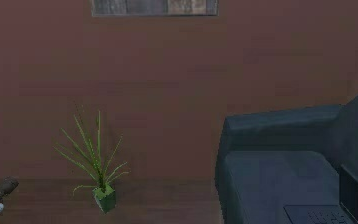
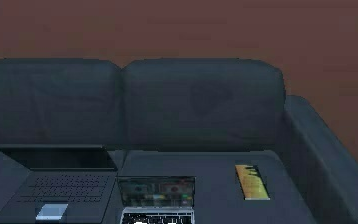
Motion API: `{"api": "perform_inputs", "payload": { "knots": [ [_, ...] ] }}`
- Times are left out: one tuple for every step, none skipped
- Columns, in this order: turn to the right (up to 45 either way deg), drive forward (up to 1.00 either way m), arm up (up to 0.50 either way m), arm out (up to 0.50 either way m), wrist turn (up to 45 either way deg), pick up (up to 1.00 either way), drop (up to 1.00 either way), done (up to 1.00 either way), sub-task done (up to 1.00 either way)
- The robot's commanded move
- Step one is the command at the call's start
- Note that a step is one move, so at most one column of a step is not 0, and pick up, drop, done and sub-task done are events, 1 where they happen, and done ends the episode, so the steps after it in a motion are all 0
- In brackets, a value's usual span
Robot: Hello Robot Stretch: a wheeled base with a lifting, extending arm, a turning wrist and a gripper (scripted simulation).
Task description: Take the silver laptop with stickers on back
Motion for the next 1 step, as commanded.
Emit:
{"api": "perform_inputs", "payload": {
  "knots": [
    [0.0,0.00,0.50,0.00,0.0,0.00,0.00,0.00,0.00]
  ]
}}
